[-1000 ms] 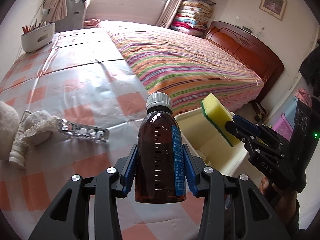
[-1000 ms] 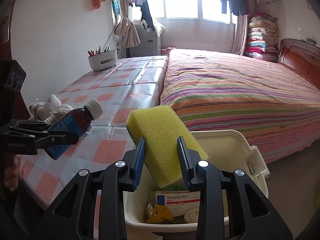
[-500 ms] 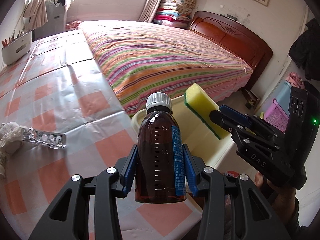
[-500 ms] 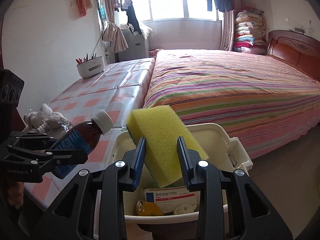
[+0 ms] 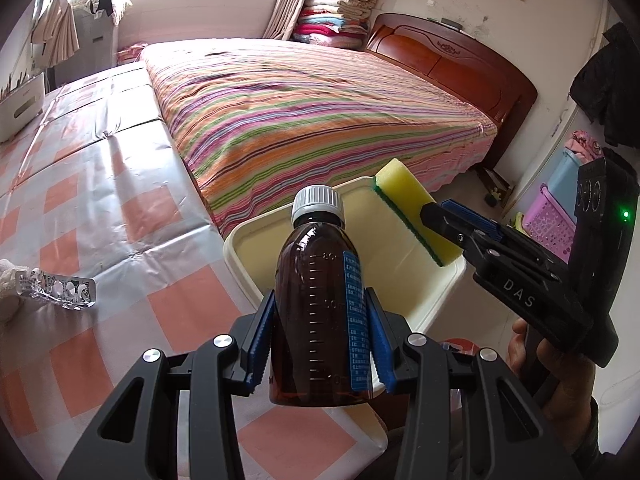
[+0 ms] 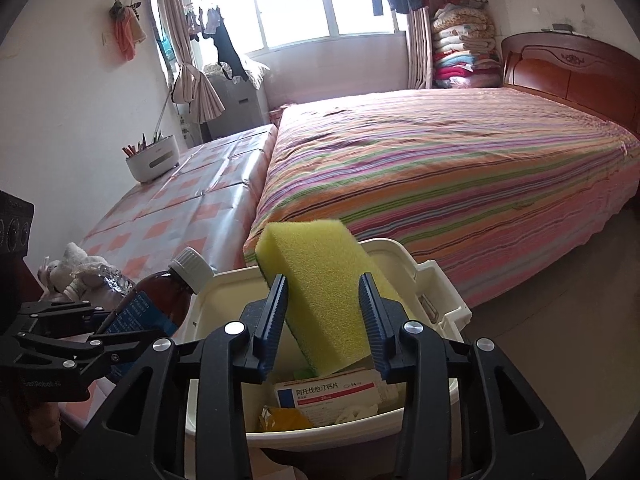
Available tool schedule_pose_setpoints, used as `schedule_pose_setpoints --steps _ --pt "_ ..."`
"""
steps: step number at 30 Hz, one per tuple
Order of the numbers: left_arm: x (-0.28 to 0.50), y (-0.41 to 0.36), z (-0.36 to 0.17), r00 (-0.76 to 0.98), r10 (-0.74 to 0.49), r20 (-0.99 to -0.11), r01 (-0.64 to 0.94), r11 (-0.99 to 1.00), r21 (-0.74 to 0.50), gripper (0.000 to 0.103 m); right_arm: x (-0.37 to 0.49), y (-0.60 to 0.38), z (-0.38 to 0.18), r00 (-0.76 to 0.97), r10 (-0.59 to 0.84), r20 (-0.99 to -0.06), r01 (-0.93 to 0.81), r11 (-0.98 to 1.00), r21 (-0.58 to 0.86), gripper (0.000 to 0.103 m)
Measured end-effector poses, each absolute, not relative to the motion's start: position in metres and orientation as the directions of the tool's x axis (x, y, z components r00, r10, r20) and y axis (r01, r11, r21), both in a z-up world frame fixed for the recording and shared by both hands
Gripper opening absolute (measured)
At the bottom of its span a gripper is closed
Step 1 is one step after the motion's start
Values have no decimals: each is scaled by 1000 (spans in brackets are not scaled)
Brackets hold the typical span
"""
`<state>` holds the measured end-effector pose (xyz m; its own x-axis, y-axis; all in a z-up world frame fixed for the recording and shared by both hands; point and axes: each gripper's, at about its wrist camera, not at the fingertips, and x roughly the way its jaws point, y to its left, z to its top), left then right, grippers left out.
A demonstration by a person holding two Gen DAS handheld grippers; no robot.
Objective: Collect trash
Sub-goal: 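Open the right gripper to drop the sponge while the left gripper drops the bottle into the bin, then move both grippers back over the table toward the blister pack and plush toy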
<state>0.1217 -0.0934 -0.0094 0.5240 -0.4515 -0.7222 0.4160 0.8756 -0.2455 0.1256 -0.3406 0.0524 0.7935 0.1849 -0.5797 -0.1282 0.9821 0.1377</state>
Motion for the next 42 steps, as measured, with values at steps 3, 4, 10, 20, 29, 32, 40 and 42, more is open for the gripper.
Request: schedule_pose_setpoints --steps 3,4,10,20,29,32,40,42 --pt "123 -95 -10 523 -450 -724 415 876 -245 42 124 -342 54 802 179 -570 -116 983 144 59" --pt "124 -96 -11 522 -450 -725 415 876 -245 42 123 -343 55 807 172 -565 -109 984 144 60" --pt "125 -102 -13 514 -455 -728 420 873 -249 42 114 -363 68 853 157 -498 -59 977 207 67" --pt "130 -118 -13 512 -463 -724 437 866 -245 42 106 -381 76 891 122 -438 1 963 271 67" --pt "129 -126 -14 506 -464 -727 448 862 -238 46 106 -368 73 893 119 -433 -1 965 263 67" --pt "126 -124 -8 536 -463 -706 442 866 -232 67 107 -367 72 894 120 -431 -2 965 264 67" --pt "123 -105 5 573 -449 -686 406 882 -238 72 108 -363 75 897 152 -415 -38 962 269 68" --pt "122 -98 7 580 -443 -683 394 887 -241 72 110 -355 75 893 167 -418 -57 963 263 72"
